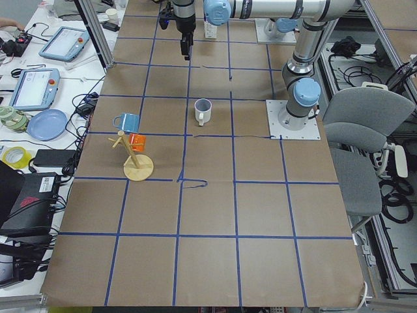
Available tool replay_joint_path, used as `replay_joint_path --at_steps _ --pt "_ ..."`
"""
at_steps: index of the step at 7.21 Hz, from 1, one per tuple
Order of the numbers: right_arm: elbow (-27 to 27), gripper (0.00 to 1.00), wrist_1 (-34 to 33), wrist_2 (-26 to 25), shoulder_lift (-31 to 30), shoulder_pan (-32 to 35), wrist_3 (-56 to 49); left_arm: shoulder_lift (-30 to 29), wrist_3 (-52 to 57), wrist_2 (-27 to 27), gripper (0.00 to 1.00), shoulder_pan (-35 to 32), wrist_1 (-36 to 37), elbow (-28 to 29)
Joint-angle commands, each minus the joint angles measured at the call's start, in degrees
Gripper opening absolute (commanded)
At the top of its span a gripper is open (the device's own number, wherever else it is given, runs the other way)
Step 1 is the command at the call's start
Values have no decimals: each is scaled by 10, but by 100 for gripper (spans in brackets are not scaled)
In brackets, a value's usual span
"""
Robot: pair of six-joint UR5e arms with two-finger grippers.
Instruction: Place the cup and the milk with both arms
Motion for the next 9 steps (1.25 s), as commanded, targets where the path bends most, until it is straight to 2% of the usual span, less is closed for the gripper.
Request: replay_joint_path --at_steps 1,3,5,9 --pt "-3 100 0 0 0 0 -1 1 0 0 100 0 -1 -1" --pt "-6 100 -1 1 1 0 -1 1 0 2 100 1 -1 -1" --pt "-5 100 0 1 0 0 -1 1 0 34 100 1 -3 -6" --pt "-6 100 -1 0 1 -1 -1 7 -1 33 100 2 2 -22"
